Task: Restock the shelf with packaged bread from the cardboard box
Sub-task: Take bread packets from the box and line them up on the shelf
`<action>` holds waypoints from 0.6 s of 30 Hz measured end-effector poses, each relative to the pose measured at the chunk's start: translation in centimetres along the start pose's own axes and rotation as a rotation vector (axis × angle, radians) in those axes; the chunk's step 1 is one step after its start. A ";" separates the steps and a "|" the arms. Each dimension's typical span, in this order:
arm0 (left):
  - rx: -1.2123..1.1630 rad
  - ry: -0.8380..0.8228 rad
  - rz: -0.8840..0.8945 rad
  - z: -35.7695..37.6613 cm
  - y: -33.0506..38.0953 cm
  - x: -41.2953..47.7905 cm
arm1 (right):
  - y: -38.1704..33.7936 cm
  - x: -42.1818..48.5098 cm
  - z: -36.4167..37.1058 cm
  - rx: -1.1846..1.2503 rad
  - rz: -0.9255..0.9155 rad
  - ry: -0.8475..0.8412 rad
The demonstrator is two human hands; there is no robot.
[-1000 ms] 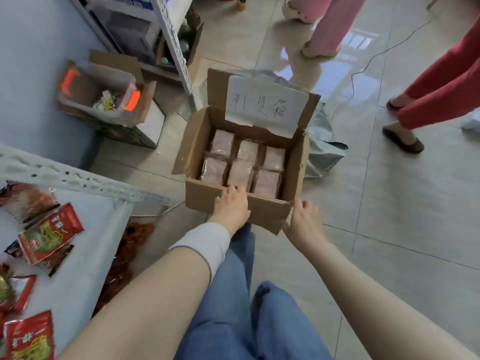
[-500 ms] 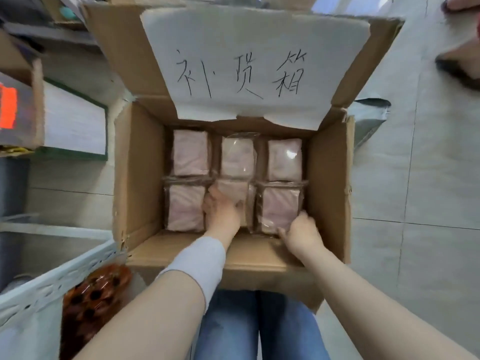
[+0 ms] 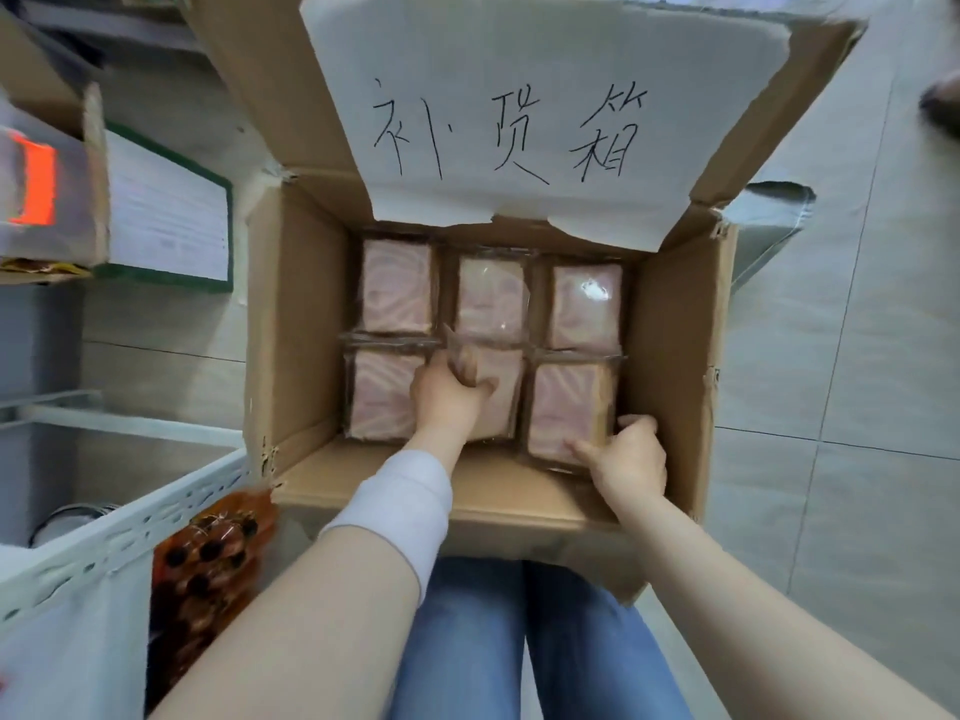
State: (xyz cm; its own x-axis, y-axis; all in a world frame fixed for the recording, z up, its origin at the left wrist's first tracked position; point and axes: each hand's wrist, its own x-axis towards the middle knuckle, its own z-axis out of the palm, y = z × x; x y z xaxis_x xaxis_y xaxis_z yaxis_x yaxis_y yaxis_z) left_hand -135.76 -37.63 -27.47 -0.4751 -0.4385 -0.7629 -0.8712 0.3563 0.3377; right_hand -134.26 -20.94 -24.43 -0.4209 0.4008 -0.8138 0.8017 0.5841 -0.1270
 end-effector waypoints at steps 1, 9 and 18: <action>-0.049 -0.003 0.001 -0.8 0.1 -0.6 | 0.1 -0.5 -0.7 0.015 -0.011 -0.016; -0.626 0.153 0.215 -13.1 0.3 -16.2 | 0.9 -9.6 -8.7 0.339 -0.290 -0.217; -0.940 0.586 0.472 -26.8 -8.6 -42.8 | 0.6 -33.4 -14.1 0.214 -0.828 -0.494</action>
State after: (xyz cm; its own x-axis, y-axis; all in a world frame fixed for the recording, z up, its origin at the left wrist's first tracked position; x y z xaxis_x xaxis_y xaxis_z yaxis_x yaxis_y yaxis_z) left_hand -111.32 -44.06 17.07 -0.5433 -0.8219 -0.1714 -0.2301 -0.0505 0.9719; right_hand -125.71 -24.04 10.71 -0.6984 -0.4451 -0.5605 0.4141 0.3875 -0.8236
